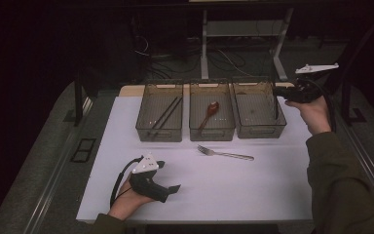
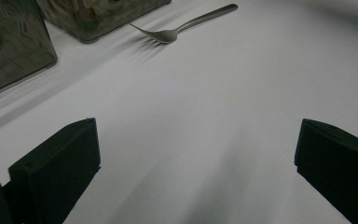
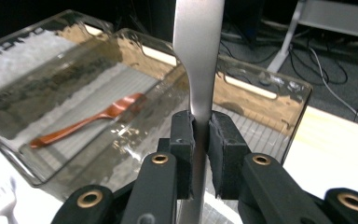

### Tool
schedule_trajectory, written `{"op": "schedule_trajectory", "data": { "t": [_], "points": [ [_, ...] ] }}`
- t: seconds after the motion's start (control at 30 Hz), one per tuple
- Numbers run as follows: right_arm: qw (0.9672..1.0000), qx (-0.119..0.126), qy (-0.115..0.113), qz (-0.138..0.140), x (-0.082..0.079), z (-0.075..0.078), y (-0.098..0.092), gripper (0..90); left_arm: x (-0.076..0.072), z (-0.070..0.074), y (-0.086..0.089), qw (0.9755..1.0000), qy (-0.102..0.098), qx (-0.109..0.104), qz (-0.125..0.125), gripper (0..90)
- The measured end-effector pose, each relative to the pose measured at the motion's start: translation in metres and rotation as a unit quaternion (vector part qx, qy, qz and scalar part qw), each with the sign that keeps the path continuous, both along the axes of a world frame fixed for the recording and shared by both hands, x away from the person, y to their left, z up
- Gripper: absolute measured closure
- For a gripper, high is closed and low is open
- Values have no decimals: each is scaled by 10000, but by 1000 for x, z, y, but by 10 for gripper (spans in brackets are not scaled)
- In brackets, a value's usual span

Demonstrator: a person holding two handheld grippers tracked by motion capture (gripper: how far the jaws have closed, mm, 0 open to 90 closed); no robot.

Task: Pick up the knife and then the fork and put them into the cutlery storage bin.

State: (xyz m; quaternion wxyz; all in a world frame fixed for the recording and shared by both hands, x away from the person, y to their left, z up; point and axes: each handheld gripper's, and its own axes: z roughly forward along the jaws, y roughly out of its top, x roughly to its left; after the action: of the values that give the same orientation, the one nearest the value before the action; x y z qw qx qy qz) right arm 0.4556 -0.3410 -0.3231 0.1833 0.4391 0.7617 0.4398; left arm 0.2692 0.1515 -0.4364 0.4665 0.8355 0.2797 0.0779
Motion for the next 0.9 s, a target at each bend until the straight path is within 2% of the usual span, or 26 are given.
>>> {"op": "schedule_trajectory", "data": {
  "t": [0.07, 0.33, 0.6, 0.9],
  "points": [
    [9999, -22, 110, -13, 4, -6, 0, 795, 0, 0, 0, 10000, -1, 0, -4, 0],
    [9979, -390, 522, 9, 12, -29, 0, 794, -1, 0, 0, 10000, -4, 2, -15, 0],
    [9926, -823, 877, 145, 16, -44, 5, 794, -1, -1, -1, 10000, 9, 4, -23, 0],
    [9858, -1221, 1113, 286, 22, -54, 17, 790, -1, -1, -2, 10000, 10, 20, -58, 0]
  ]
}}
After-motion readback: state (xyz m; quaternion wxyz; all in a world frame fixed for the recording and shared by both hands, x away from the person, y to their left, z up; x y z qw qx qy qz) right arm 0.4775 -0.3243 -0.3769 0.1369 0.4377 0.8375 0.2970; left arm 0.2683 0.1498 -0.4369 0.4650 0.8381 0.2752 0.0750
